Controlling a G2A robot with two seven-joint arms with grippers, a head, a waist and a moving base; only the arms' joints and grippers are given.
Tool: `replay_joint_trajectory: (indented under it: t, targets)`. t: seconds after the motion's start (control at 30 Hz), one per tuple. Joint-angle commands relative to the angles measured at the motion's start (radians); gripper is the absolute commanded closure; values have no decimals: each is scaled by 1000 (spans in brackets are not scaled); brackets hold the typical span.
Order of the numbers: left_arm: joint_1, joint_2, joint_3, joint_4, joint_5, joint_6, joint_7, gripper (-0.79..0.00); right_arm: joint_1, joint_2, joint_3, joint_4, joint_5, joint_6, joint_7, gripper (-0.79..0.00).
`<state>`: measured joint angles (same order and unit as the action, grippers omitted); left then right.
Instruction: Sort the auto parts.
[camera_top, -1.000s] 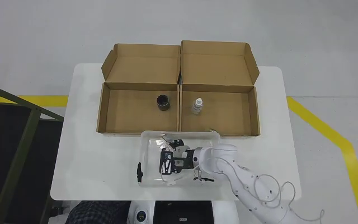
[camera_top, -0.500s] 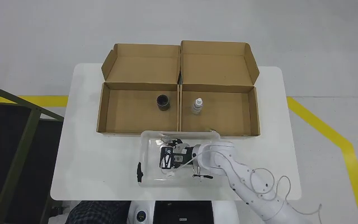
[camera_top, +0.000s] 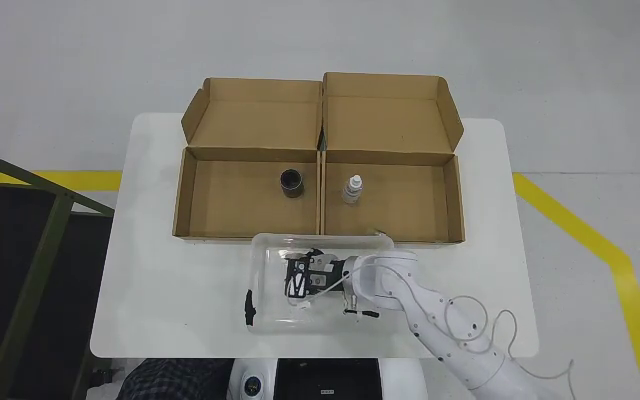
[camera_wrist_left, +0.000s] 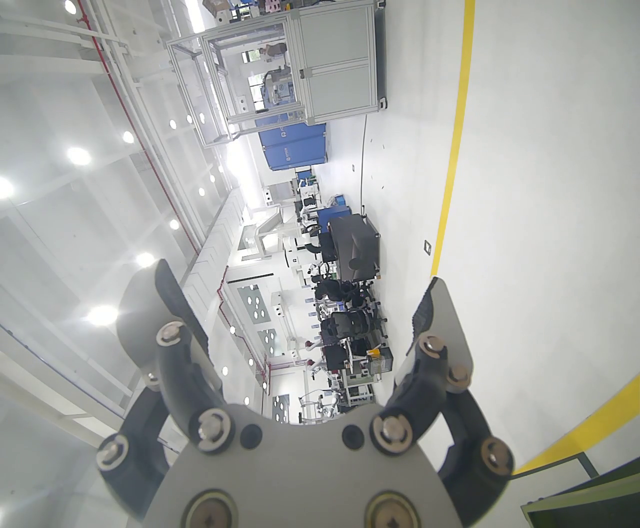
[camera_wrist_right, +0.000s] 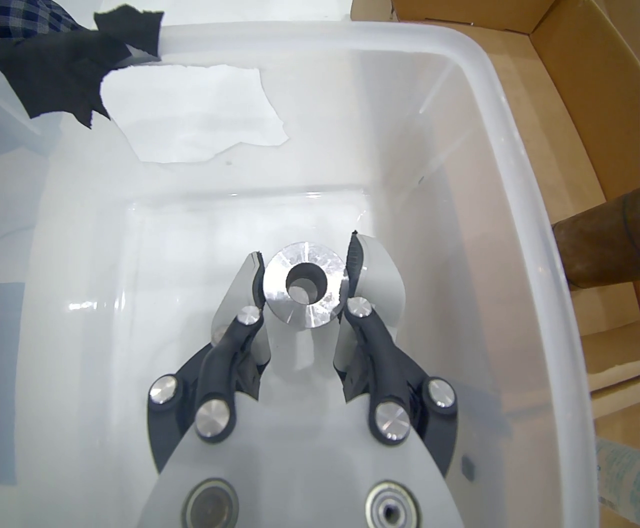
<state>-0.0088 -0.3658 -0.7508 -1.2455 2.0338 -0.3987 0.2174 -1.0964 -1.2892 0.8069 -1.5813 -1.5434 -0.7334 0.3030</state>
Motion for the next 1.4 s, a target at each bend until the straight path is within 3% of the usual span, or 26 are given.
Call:
replay_joint_trajectory:
  t: [0.0, 0.5, 0.97, 1.37]
  targets:
    - [0, 0, 0, 0, 0, 0, 0, -785, -3, 1, -1, -8, 6, -4, -2, -6]
    - [0, 0, 0, 0, 0, 0, 0, -785, -26, 12, 23, -91, 56, -39, -45, 0]
    - [0, 0, 0, 0, 0, 0, 0, -785, -57, 25, 96, -207, 177, -37, -152, 0]
    - [0, 0, 0, 0, 0, 0, 0, -785, -64, 32, 163, -228, 348, -49, -236, 0]
